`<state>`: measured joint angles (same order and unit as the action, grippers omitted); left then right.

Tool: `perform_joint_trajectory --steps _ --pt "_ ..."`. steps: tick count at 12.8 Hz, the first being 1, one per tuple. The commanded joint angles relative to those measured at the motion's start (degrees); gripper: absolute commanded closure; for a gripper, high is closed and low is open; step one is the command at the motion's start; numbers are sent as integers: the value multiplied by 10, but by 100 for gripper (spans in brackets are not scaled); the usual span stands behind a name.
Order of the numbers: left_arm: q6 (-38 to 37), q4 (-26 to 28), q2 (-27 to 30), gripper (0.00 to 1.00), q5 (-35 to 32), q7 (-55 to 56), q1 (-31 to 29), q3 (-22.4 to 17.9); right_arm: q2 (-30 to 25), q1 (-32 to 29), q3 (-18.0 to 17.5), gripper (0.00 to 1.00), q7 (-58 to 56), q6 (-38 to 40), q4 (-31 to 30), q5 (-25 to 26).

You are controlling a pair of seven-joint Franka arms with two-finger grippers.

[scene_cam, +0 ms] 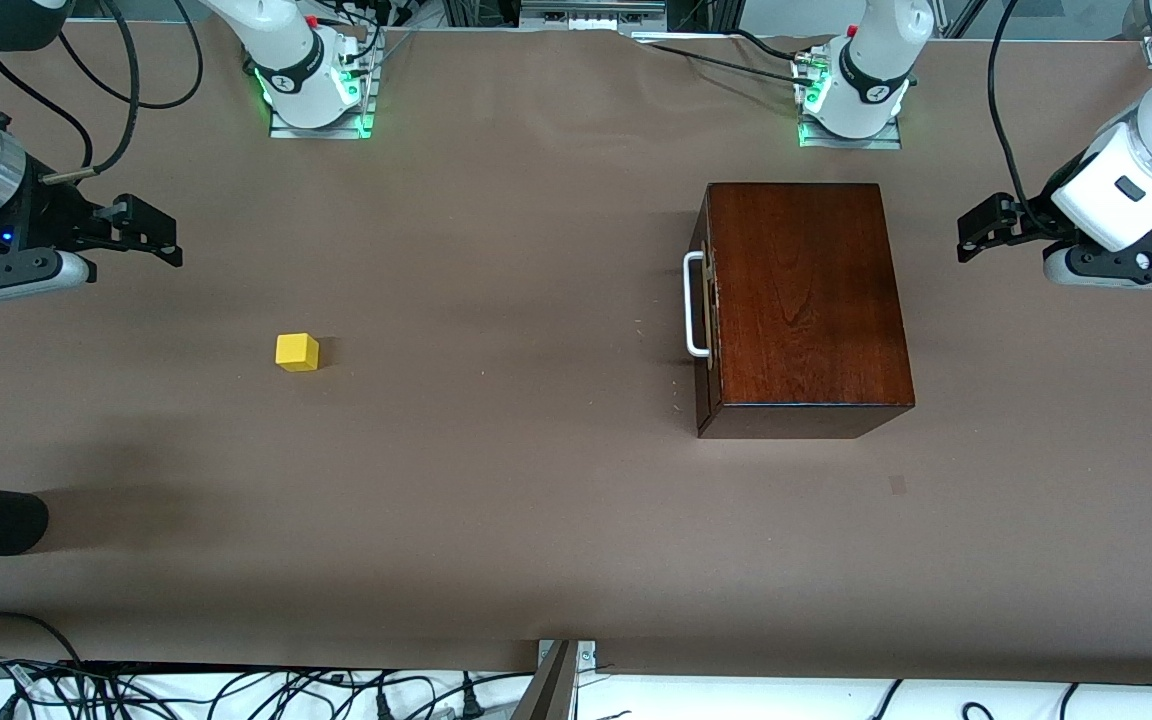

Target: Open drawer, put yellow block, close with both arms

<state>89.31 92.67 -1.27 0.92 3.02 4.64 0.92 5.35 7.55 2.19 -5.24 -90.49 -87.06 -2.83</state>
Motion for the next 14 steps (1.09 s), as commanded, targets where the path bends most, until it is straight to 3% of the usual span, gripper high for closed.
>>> perform_joint_trajectory --steps 1,6,10,14 --pt "-13 -21 -9 0 -10 -1 3 2 7 -6 -3 0 -7 9 18 4" --pt "-15 -34 -10 0 -7 20 12 27 8 -6 -3 0 -7 9 18 4" --pt "-17 -38 -15 0 -6 53 12 87 7 -6 -3 0 -7 9 18 4" --pt "-12 -63 -64 0 7 201 12 165 8 -6 -3 0 -7 8 18 4"
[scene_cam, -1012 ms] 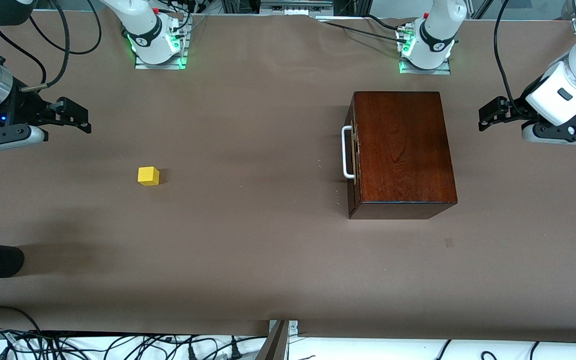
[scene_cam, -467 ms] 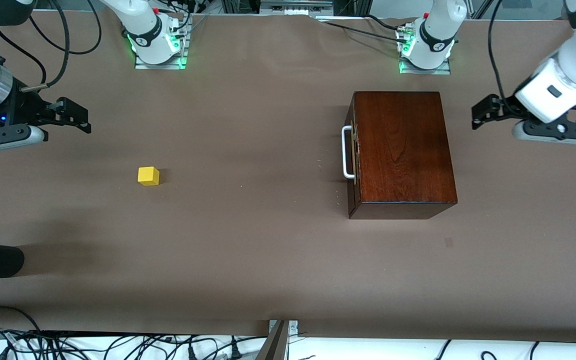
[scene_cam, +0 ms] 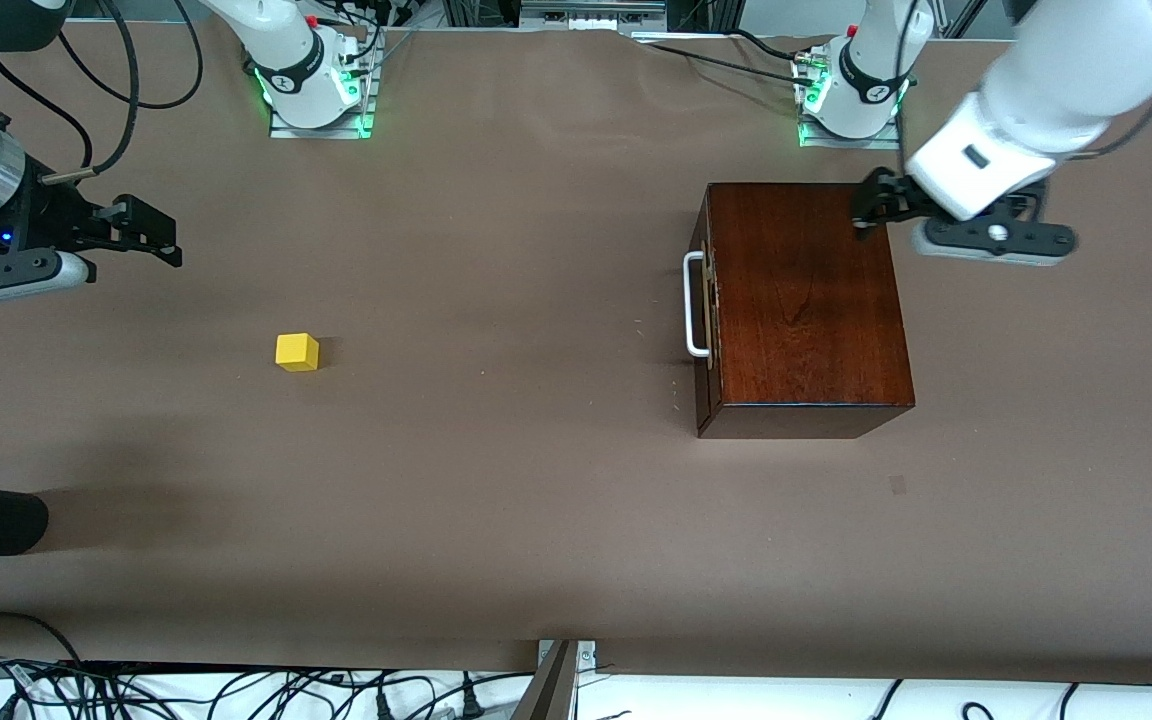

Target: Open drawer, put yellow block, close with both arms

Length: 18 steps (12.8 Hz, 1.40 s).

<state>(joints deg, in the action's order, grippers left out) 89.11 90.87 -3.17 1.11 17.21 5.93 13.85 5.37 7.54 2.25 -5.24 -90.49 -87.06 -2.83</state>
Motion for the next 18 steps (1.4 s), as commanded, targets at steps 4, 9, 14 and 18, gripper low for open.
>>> perform_joint_trajectory --steps 4,9,14,18 --pt "13 -72 -113 0 -9 224 61 87 7 -6 -4 0 -6 8 18 4" --pt "51 -68 -198 0 -91 273 153 86 8 -6 -4 0 -6 9 18 3" --pt "51 -57 -254 0 -159 337 190 85 7 -6 -4 0 -5 9 18 3" --pt "53 -54 -293 0 -214 364 206 85 8 -6 -1 0 -6 8 18 3"
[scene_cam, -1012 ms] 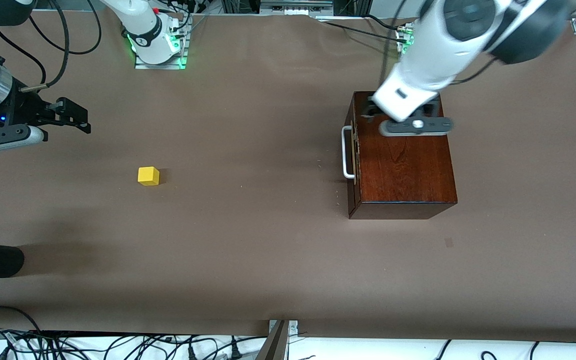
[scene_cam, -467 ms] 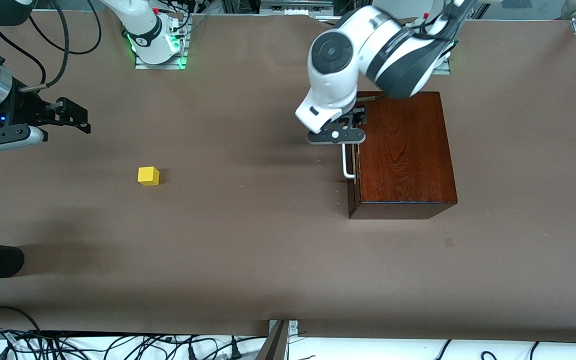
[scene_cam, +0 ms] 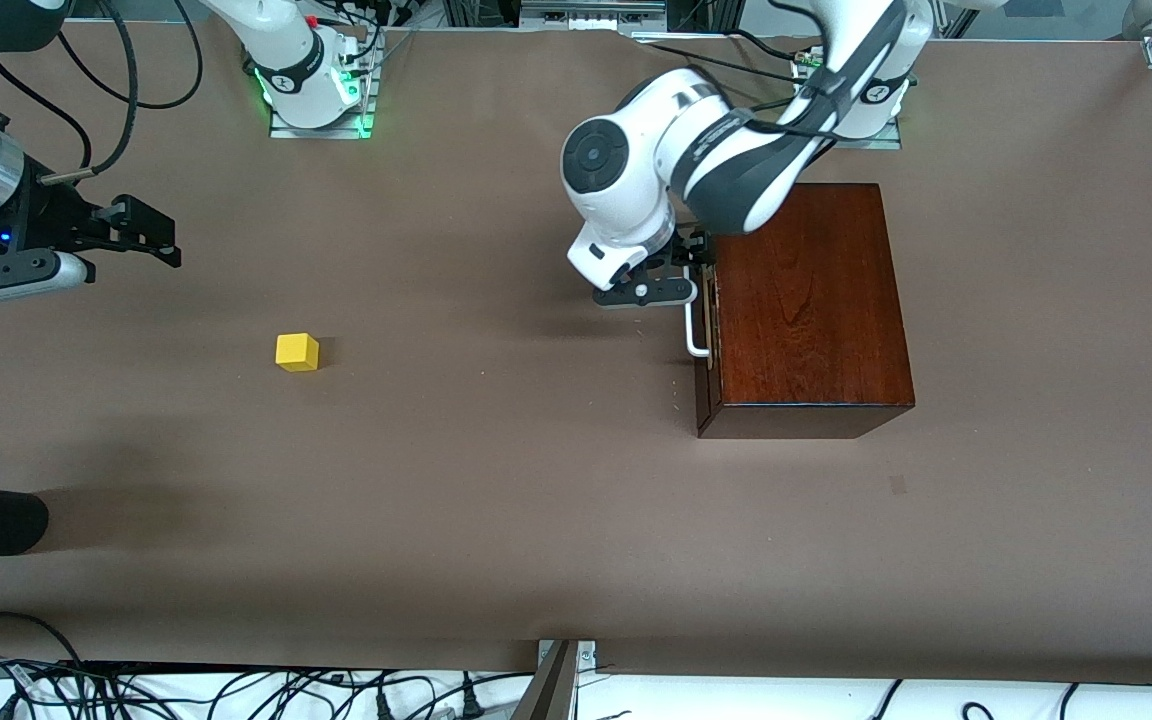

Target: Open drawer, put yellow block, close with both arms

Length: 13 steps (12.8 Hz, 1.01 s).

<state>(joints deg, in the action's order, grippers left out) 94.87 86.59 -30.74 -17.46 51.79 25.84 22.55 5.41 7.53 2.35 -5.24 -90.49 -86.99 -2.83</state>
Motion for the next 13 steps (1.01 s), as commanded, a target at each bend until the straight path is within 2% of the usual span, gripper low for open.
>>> perform_joint_trajectory --steps 1,5,13 --pt "0 -11 -23 0 -37 20 15 -3 7 -6 -2 0 -6 8 17 4" --pt "17 -9 -46 0 -74 29 16 -5 8 -6 -1 0 -7 8 17 3" --pt "50 -8 -71 0 -77 44 14 -16 7 -6 -2 0 -7 8 17 4"
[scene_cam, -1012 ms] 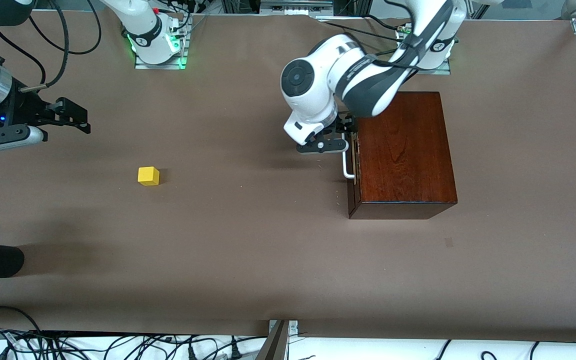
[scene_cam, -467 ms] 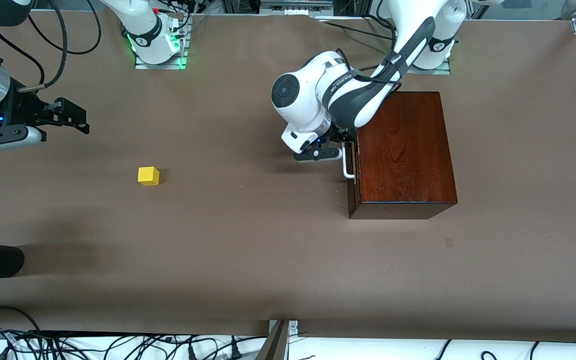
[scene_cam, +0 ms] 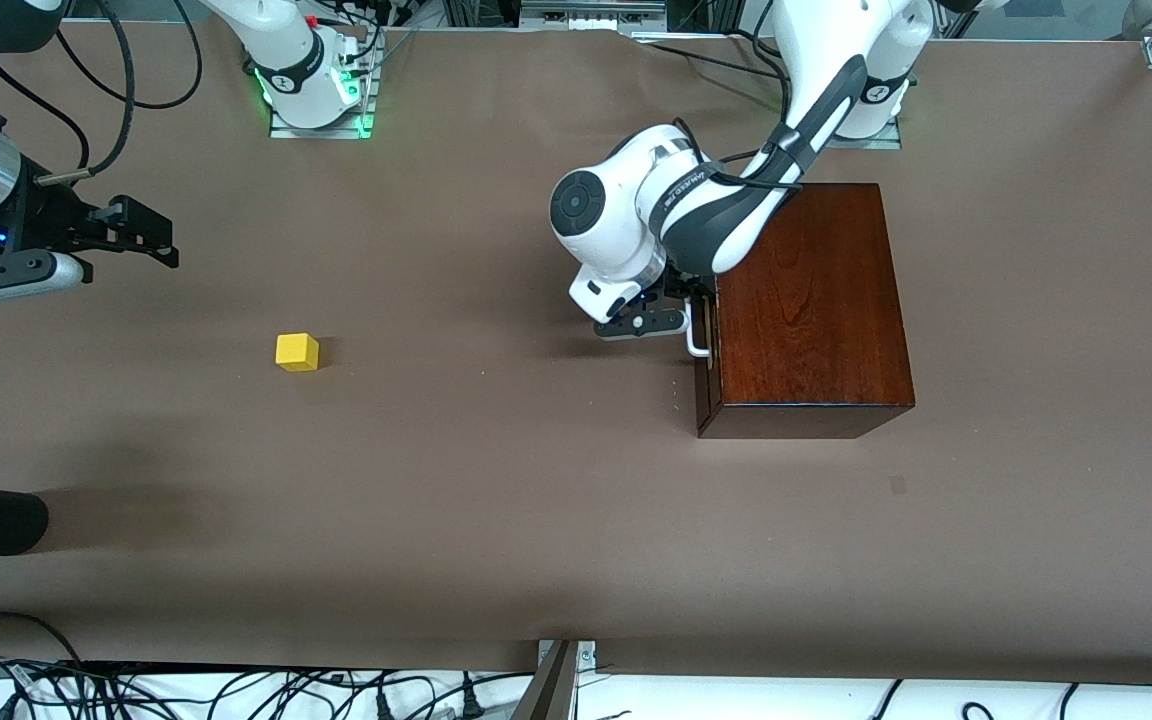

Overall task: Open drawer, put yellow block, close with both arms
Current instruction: 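Pull the drawer handle outward with the left gripper to open it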

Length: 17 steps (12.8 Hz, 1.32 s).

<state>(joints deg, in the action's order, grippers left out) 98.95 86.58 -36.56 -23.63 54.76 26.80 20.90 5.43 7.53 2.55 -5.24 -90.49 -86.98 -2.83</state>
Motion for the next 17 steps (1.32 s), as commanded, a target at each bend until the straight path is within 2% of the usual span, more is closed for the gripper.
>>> perform_joint_trajectory --steps 1,7,9,12,17 --pt "17 -8 -21 0 -15 27 6 0 7 -6 -4 0 -7 8 17 4" --pt "67 -12 -29 0 -13 43 10 3 9 -6 -4 0 -7 8 17 4" --pt "106 -13 -31 0 -6 53 18 3 9 -6 -4 0 -7 8 17 4" --pt "126 -19 -36 0 -2 61 39 5 9 -6 -3 0 -8 8 17 5" --pt "137 -69 -66 0 -2 60 84 5 10 -6 -4 0 -7 8 17 13"
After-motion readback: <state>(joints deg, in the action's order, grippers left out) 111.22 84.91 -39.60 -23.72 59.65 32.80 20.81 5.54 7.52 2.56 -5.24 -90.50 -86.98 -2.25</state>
